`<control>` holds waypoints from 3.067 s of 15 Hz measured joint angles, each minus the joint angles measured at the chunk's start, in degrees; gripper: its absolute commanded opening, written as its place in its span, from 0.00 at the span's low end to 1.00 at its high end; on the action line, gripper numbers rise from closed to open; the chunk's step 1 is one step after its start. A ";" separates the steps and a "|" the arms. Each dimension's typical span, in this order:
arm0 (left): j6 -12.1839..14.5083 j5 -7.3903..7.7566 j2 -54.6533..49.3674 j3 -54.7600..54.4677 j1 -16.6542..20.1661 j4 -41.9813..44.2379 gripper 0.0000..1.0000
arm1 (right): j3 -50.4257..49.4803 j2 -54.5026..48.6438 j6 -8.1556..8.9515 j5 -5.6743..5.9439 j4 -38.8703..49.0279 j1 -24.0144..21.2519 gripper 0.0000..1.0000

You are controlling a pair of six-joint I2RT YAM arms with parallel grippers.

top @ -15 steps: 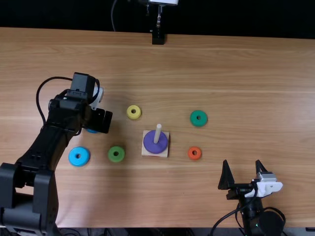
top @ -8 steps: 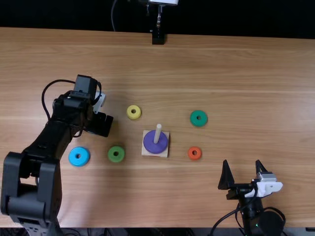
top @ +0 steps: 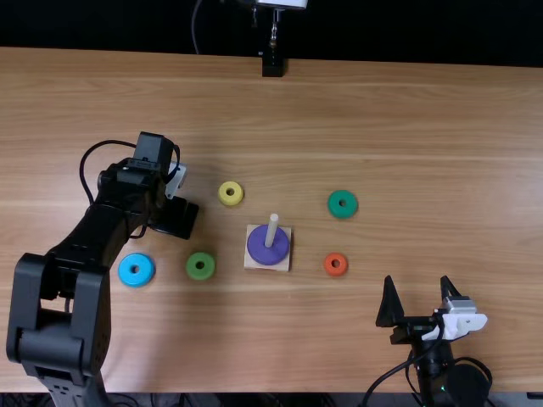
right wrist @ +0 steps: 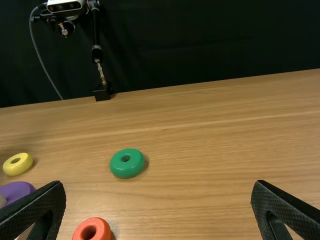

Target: Build the Hanoi tower: stack the rings onto the peg from bottom to top in this color order: purple, dark blue, light blue, dark green, light green, yellow, orange.

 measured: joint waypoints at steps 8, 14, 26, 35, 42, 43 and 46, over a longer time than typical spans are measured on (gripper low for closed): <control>0.04 0.11 0.04 0.00 -0.02 0.04 0.02 | 0.00 0.00 -0.02 0.00 0.00 0.00 1.00; 0.22 -0.11 -0.17 4.09 -0.02 -3.23 0.00 | 0.00 0.00 0.00 -0.02 0.00 0.00 1.00; -1.60 0.15 -9.94 23.06 -11.80 -31.95 0.00 | 0.00 0.00 -0.02 0.00 0.00 0.00 1.00; -12.61 0.11 -9.94 32.54 -22.97 -36.46 0.00 | 0.00 0.00 0.00 0.00 0.02 0.00 1.00; -15.13 0.09 -6.25 37.29 -27.52 -36.57 0.00 | 0.00 0.00 0.00 -0.02 0.02 0.00 1.00; -15.47 0.15 -5.09 38.23 -27.91 -36.50 0.00 | -0.02 0.00 0.00 0.00 0.02 0.00 1.00; -15.72 0.07 -4.68 39.43 -28.35 -36.44 0.00 | 0.00 0.00 -0.02 0.00 0.04 0.00 1.00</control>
